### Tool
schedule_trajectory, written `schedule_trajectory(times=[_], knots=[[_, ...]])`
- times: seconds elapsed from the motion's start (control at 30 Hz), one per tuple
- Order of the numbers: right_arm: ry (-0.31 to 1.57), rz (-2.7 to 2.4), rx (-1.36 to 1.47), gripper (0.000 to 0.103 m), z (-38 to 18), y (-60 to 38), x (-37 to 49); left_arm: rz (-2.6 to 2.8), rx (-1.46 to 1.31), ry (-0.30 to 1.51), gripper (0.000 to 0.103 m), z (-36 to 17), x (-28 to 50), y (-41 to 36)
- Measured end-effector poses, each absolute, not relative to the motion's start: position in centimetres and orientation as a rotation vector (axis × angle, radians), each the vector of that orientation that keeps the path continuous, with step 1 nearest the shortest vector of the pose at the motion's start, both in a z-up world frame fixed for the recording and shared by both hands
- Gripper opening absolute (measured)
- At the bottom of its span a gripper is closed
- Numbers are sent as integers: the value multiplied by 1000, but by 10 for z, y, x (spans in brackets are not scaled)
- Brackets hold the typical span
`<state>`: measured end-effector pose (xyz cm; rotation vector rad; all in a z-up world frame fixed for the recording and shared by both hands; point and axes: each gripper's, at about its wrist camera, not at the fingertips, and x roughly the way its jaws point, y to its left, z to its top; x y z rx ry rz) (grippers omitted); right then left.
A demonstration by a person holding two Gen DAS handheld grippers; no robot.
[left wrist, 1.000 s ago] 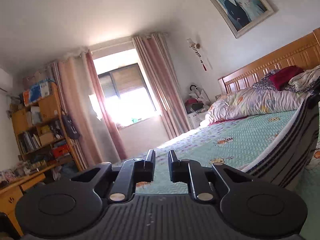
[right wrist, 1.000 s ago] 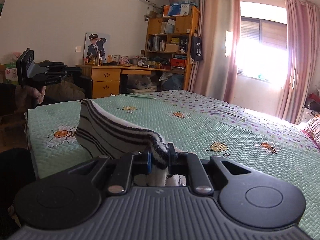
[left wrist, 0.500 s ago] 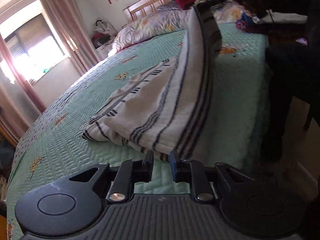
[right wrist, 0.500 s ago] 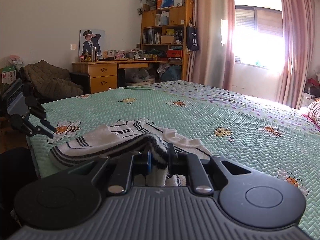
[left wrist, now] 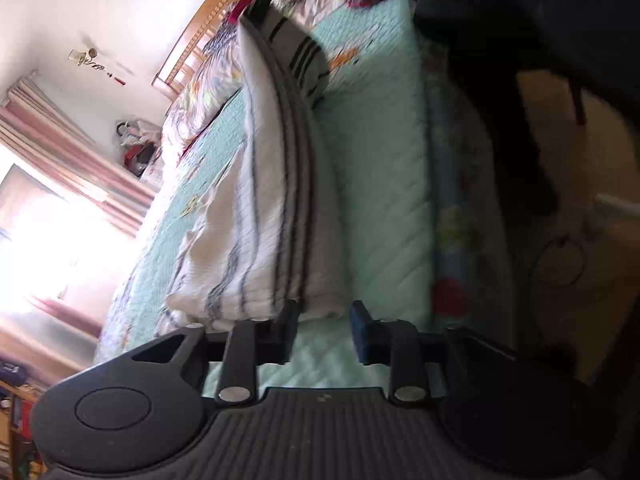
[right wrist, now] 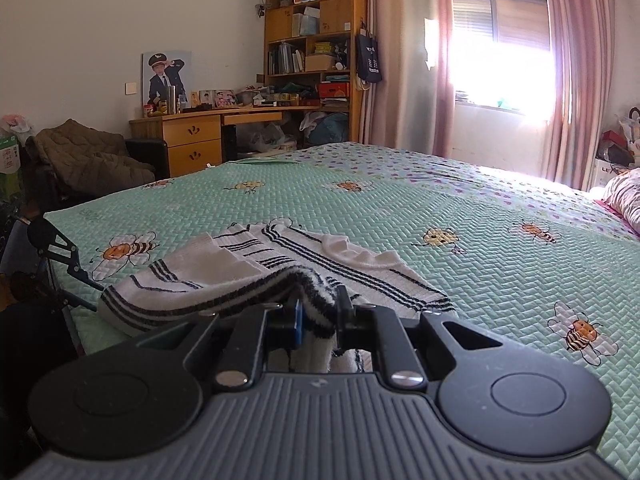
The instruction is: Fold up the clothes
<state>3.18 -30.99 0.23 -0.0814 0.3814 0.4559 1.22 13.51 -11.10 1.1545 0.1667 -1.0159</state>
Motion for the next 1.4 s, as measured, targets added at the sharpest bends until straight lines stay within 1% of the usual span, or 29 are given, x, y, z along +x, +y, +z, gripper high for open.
schedule_trajectory(times=[0.03,0.07,0.1,0.13,0.17,0.23,0.3,0.33,0.47,0.7,0.77,0.83,0.87,0.9,0.93,1.03,1.1,1.33,1.4], knots=[[382,456,-77,16,2,-310,33,-1018,1169,146,53,-115,8,135],[382,456,-71,16,1,-309,34,-977,1177,106,62,-118,7,132],[383,457,-65,16,0,-309,35,-933,1184,64,83,-122,6,130],[384,458,-62,16,0,-308,36,-889,1190,23,93,-126,5,127],[386,458,-62,16,-1,-307,36,-857,1177,-27,95,-128,4,128],[389,458,-64,16,0,-305,36,-869,1188,-57,98,-131,5,128],[387,459,-67,16,1,-304,34,-889,1237,-28,100,-137,9,126],[384,459,-63,16,2,-304,34,-896,1236,-14,103,-138,15,125],[374,457,-48,16,2,-302,36,-928,1101,110,103,-132,39,126],[375,452,-30,17,-2,-303,37,-964,1016,186,103,-123,59,116],[376,451,-31,17,-1,-303,37,-960,1012,168,99,-123,63,113],[378,449,-31,17,-1,-304,37,-950,1011,177,78,-122,69,111],[380,447,-28,17,-2,-304,37,-946,1013,183,74,-121,71,110],[381,446,-27,17,-2,-305,37,-933,1027,187,58,-121,71,108],[382,445,-25,17,-3,-305,37,-919,1041,191,37,-122,72,106],[384,445,-24,17,-3,-305,38,-881,1062,208,27,-120,74,101],[385,444,-24,17,-4,-305,38,-854,1038,215,24,-114,75,101],[310,419,-5,16,8,-309,32,-672,880,91,20,-61,74,96],[285,405,26,16,14,-313,33,-645,879,56,20,-46,76,91]])
